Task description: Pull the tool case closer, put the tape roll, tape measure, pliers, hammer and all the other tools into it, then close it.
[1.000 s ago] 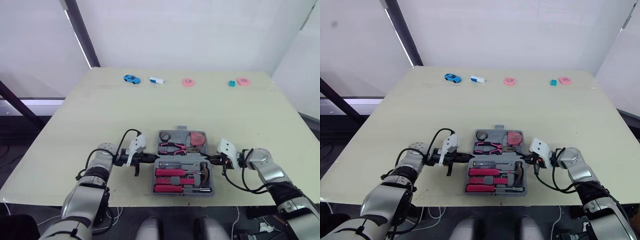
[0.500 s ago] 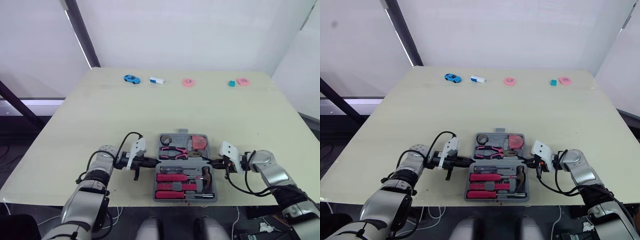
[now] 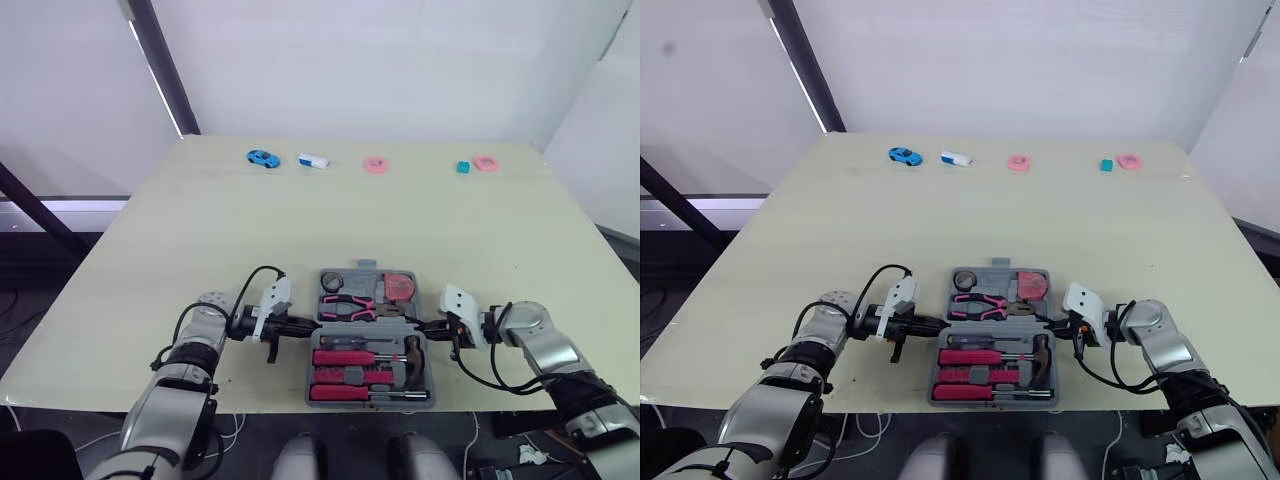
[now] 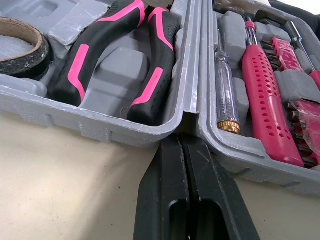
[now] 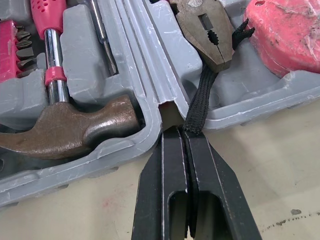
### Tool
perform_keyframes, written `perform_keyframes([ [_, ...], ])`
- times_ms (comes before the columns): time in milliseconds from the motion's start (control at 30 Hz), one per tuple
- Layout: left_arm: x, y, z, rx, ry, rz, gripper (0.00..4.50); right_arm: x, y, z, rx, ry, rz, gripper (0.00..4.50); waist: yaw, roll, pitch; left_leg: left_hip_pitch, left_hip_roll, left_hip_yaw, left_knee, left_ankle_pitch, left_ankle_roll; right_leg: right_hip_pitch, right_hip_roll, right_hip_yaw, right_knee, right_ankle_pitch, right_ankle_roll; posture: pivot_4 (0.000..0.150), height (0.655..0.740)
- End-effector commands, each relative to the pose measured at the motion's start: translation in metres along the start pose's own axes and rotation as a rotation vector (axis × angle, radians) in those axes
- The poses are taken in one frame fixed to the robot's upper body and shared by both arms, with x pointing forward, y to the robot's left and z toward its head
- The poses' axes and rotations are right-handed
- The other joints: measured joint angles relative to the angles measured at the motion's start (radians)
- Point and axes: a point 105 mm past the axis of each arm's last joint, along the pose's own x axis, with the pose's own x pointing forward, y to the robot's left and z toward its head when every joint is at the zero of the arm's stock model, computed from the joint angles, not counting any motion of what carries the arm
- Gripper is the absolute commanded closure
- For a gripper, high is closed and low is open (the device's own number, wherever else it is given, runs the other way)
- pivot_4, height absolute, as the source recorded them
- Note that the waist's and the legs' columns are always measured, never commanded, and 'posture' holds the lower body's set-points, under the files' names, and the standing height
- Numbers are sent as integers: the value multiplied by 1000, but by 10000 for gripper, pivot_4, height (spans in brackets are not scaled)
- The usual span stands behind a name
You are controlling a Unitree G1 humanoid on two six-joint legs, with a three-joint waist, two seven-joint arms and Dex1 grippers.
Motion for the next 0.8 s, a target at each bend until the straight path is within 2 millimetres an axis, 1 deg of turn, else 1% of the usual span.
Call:
perform_keyframes([
  [33, 8, -7, 1, 11, -4, -53, 44652, 3, 4, 10, -49, -33, 9, 45000, 0, 0, 0, 0, 0, 0, 0, 0, 0, 0, 0, 0, 0, 0, 0, 1500, 7395],
  [167, 0, 0, 4, 34, -9, 7, 44652, -6, -2, 8, -64, -35, -28, 45000, 0, 0, 0, 0, 0, 0, 0, 0, 0, 0, 0, 0, 0, 0, 0, 1500, 7395],
  [267, -12, 1, 6, 106, 10, 36, 44652, -24, -12, 9, -136, -87, -133, 45000, 1, 0, 0, 0, 0, 0, 0, 0, 0, 0, 0, 0, 0, 0, 0, 1500, 7395],
  [333, -18, 3, 10, 128, -7, 64, 44652, -31, -12, 6, -151, -90, -153, 45000, 0, 0, 0, 0, 0, 0, 0, 0, 0, 0, 0, 0, 0, 0, 0, 1500, 7395],
  [433, -33, 8, 25, 178, -75, 144, 44652, -46, -11, -1, -98, -104, -169, 45000, 0, 0, 0, 0, 0, 0, 0, 0, 0, 0, 0, 0, 0, 0, 0, 1500, 7395],
  [567, -39, -3, 35, 188, -139, 150, 44652, -58, -15, -1, 26, -163, -196, 45000, -3, 0, 0, 1, 1, 0, 0, 0, 0, 0, 0, 1, 1, 0, 0, 1500, 7395],
  [700, -37, -25, 52, 185, -244, 115, 45000, -62, -28, 11, 189, -244, -253, 34479, -5, 0, 0, 1, 1, 1, 0, 0, 0, 0, 0, 1, 0, 0, 0, 1500, 7395],
  [733, -35, -32, 55, 175, -261, 97, 45000, -61, -31, 14, 240, -266, -256, 31313, -4, 0, 0, 1, 1, 1, 0, 0, 0, 0, 0, 1, 1, 0, 0, 1500, 7395],
  [767, -32, -38, 56, 169, -266, 77, 45000, -60, -33, 18, 289, -284, -251, 25310, -4, 0, 0, 1, 2, 1, 0, 0, 0, 0, 0, 1, 1, 0, 0, 1500, 7395],
  [800, -30, -43, 56, 164, -262, 59, 45000, -58, -34, 21, 332, -298, -238, 22975, -2, 0, 0, 1, 2, 1, 0, 0, 0, 0, 0, 1, 1, 0, 0, 1500, 7395],
])
